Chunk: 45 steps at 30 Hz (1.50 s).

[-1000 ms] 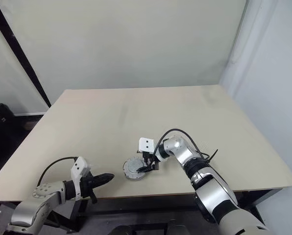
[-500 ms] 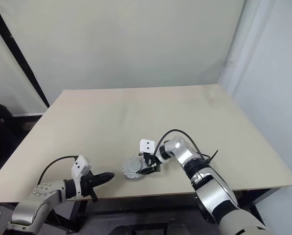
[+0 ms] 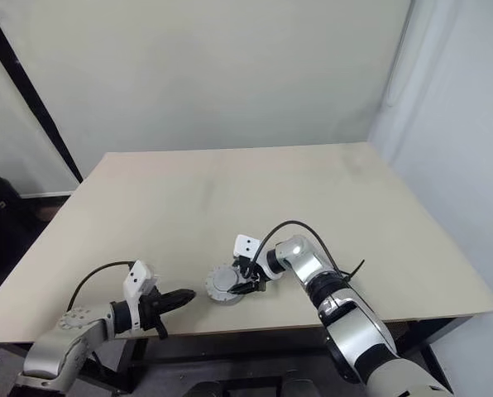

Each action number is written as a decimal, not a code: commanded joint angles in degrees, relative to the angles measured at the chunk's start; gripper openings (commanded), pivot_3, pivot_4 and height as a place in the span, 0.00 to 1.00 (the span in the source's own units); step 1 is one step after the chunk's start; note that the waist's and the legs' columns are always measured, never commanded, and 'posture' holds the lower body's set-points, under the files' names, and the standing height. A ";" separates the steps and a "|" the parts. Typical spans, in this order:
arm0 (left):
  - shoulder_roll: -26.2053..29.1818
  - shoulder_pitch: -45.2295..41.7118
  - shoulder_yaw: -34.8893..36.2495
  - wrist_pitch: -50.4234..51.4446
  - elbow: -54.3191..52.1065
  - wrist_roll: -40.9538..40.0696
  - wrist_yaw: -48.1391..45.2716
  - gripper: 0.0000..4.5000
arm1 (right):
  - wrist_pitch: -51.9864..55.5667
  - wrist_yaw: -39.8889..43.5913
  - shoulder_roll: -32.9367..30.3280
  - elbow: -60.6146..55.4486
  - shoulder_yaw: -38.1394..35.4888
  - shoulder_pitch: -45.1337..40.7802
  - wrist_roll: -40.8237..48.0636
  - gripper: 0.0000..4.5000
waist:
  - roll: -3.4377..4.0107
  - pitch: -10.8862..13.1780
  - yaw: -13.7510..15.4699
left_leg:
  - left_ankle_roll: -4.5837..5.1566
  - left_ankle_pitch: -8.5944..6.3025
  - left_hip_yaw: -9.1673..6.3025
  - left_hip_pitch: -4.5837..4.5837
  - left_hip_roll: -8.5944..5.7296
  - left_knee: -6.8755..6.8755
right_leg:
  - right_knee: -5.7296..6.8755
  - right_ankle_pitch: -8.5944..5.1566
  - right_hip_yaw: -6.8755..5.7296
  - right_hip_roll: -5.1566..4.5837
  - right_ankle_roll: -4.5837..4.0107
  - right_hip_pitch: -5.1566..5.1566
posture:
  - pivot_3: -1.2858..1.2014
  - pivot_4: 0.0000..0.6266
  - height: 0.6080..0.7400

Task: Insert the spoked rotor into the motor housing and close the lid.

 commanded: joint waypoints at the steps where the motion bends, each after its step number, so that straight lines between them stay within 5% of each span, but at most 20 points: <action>1: -1.51 -2.84 -0.94 -2.46 1.14 0.59 0.70 0.00 | 0.51 0.01 -0.59 -1.98 -0.39 -0.04 0.09 0.87 | 0.00 0.00 -0.01 | 0.00 0.00 0.00 -0.01 0.00 0.00 | 0.00 0.00 0.00 0.00 0.00 0.00 | 0.52 0.00 1.00; 10: -7.02 -8.38 -6.01 -5.16 9.70 4.98 3.41 0.00 | 1.35 0.16 -1.08 -3.60 -0.16 0.80 0.03 0.87 | -0.02 -0.01 0.03 | 0.01 0.01 0.00 -0.02 -0.03 -0.02 | -0.01 0.01 0.00 0.00 0.02 0.00 | 0.52 0.00 1.00; 43: -6.71 -10.15 -10.90 -2.56 15.49 11.30 7.96 0.00 | 6.54 -0.84 -1.66 -9.86 -2.42 3.26 2.89 0.87 | 0.12 -0.08 0.13 | -0.02 -0.01 -0.10 0.16 -0.08 0.07 | -0.05 -0.01 -0.05 -0.05 0.02 0.29 | 0.52 0.00 1.00; 45: -6.87 -10.45 -11.11 -2.49 15.59 11.37 7.88 0.00 | 9.76 -0.05 -1.83 -12.52 -3.84 3.57 4.88 0.95 | 0.13 -0.07 0.29 | -0.01 -0.01 -0.13 0.14 -0.10 0.08 | -0.05 -0.01 -0.06 -0.08 0.02 0.30 | 0.52 0.00 1.00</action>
